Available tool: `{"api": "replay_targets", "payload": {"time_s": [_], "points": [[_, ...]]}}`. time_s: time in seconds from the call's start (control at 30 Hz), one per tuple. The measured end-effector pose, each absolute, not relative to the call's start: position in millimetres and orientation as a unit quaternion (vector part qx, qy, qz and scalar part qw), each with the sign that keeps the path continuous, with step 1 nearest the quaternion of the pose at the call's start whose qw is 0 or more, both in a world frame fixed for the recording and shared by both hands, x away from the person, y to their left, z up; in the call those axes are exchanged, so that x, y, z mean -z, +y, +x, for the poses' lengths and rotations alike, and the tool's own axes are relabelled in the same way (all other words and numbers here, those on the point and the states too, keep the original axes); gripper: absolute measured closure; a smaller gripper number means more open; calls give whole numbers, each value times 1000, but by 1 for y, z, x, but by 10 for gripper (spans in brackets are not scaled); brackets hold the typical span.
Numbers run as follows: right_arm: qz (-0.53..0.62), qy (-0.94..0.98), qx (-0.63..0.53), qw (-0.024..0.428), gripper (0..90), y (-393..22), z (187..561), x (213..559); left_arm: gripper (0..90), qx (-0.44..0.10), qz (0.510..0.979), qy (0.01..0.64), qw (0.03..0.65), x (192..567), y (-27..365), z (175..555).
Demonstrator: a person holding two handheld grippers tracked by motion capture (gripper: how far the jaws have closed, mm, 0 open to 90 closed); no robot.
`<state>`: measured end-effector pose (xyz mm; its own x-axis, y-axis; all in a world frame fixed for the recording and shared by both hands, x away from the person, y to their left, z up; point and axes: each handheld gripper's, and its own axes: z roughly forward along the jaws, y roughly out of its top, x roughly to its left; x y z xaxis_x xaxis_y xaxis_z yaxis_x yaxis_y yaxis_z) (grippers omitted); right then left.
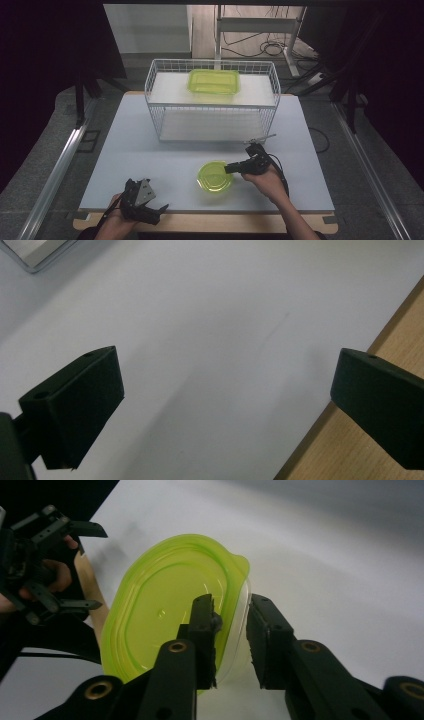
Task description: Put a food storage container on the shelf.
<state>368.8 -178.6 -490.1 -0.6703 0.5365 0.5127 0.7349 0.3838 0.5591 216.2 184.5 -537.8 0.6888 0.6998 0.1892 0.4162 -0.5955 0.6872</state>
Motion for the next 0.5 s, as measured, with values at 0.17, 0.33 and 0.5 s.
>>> {"api": "replay_targets", "payload": {"time_s": [0.17,0.33,0.5], "points": [[-387,-819,398,145,796,-178,370,489,6,-227,864,323,313,538,185,216],[-388,-814,403,158,805,-178,368,488,6,-227,864,323,313,538,184,216],[-389,-798,421,186,818,-181,368,487,6,-228,864,323,314,538,185,216]]}}
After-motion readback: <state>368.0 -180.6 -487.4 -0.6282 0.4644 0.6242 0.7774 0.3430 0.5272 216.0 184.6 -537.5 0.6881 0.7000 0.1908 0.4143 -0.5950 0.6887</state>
